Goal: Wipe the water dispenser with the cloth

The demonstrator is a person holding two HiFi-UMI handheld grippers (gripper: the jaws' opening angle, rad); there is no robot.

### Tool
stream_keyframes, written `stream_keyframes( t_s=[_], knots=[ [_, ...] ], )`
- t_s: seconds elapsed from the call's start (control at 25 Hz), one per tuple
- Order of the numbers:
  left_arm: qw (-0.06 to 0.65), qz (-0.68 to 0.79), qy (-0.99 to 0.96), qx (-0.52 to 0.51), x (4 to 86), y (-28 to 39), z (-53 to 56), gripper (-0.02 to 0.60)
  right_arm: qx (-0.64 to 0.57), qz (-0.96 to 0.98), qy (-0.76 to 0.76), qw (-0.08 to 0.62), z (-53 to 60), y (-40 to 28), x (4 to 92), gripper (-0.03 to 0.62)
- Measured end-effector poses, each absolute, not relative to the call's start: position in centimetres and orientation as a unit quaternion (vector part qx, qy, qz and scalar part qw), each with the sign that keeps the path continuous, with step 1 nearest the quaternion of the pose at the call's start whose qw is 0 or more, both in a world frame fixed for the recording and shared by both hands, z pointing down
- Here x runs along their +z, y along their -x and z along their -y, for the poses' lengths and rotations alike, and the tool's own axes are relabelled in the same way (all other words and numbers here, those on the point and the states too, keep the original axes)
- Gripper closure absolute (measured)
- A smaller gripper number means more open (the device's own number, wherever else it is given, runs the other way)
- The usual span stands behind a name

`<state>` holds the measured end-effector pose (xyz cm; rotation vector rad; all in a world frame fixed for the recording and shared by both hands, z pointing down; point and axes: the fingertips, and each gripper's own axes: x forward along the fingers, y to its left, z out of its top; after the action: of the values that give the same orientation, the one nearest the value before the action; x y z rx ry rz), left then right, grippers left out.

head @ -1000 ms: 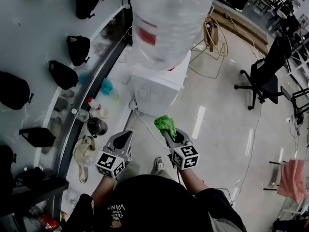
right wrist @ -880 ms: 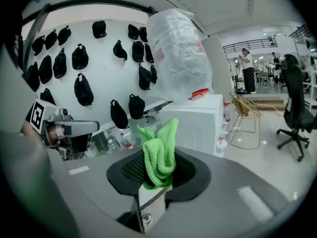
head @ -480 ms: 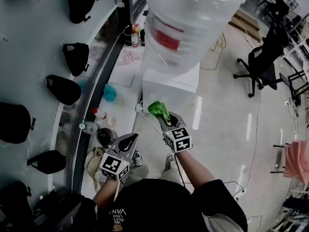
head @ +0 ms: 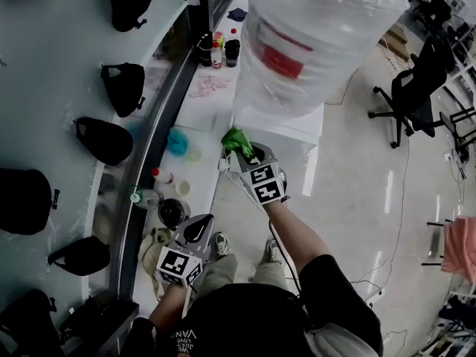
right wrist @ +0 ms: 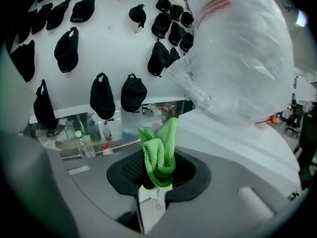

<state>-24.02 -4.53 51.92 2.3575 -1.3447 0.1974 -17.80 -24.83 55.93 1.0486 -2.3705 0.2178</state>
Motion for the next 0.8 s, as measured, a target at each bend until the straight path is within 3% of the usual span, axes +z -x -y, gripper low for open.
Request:
stream_keyframes(
  t_s=[0.44,0.8],
  knots=[
    [0.210,0.502,-0.837,0.066,51.6,21.3,5.0,0.580,0.089,0.859,-0.415,0.286,28.4,12.6,57.0,0.500],
    [0.212,0.482,-0.847,0.068,51.1,15.4,5.2,0.580,0.126,0.824,-0.473,0.287,27.2,0.9,57.3,0.500]
  ],
)
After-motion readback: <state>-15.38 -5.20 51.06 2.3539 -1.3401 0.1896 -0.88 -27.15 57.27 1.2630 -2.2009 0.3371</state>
